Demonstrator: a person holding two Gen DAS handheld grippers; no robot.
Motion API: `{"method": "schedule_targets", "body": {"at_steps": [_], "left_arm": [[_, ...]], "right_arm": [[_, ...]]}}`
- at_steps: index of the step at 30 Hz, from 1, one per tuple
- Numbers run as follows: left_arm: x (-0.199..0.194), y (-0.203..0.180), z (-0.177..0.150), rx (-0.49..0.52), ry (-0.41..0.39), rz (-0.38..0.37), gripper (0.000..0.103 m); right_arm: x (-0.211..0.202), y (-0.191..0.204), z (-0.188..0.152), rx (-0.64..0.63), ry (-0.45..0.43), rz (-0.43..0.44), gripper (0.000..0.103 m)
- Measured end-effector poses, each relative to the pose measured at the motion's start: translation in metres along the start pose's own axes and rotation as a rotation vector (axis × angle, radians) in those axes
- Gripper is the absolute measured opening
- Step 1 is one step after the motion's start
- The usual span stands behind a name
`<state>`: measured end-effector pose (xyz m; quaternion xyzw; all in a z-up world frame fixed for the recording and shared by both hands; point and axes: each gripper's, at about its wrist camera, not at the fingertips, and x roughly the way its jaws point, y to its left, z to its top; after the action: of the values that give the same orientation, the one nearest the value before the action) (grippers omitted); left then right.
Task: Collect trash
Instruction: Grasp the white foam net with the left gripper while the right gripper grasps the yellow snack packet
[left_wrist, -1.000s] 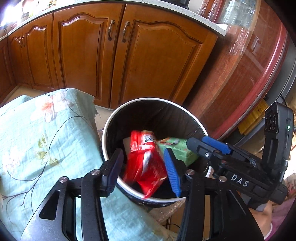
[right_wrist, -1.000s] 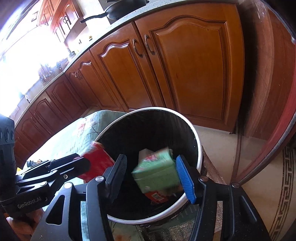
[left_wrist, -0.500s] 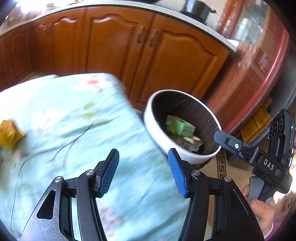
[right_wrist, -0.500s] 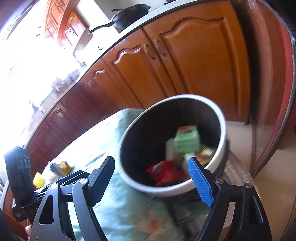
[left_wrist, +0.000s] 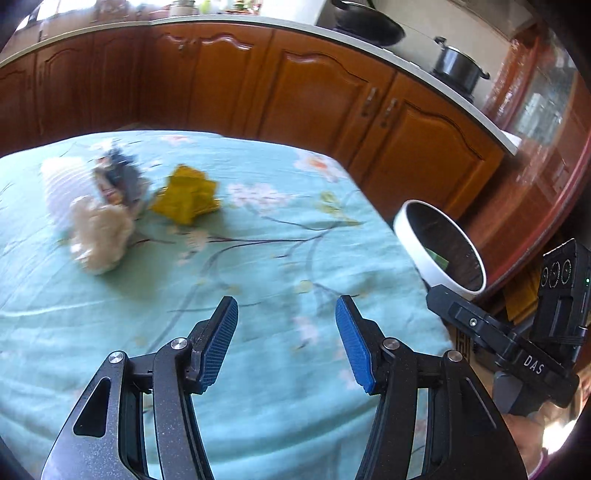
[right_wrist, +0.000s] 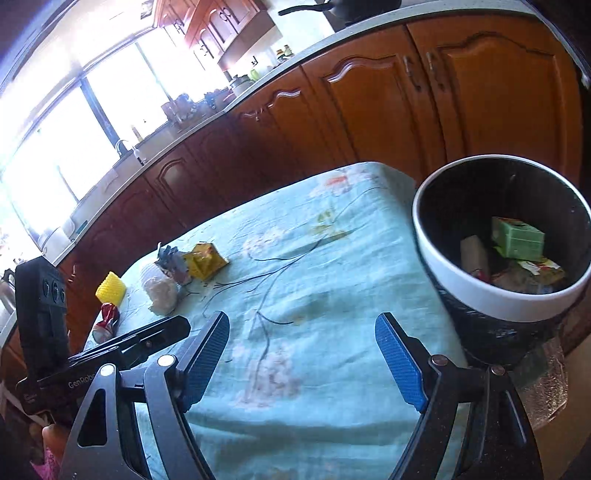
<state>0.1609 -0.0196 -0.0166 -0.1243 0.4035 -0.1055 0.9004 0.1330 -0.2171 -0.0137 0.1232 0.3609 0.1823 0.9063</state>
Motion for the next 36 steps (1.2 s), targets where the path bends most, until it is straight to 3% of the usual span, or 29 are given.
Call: {"method": "schedule_targets", "body": {"at_steps": [12,23,27,33,36], "left_arm": [[-0.029,0.076,0.001,-0.109,-0.064,0.082,0.056],[-0.031,0.134,0.028,-0.167,-0.111,0.149,0.056],[-0.027,0.15,0.04,-0.191,-0.121,0.16,0.056],[-0.016,0.174,0.06,-0.224,-0.173,0.202,0.056],[0.002,0.187,0.065,-0.259,-0.136,0.181,0.053]], "right_arm": [[0.035,0.056,0.001,-0.057,0.033,0.056,0.083],[0.08,0.082,0.013,-0.088,0.109,0.082,0.082],[0.098,0.086,0.023,-0.084,0.121,0.096,0.07],[0.132,0.1,0.04,-0.085,0.136,0.13,0.067],[0.151,0.111,0.044,-0.103,0.153,0.143,0.063]]}}
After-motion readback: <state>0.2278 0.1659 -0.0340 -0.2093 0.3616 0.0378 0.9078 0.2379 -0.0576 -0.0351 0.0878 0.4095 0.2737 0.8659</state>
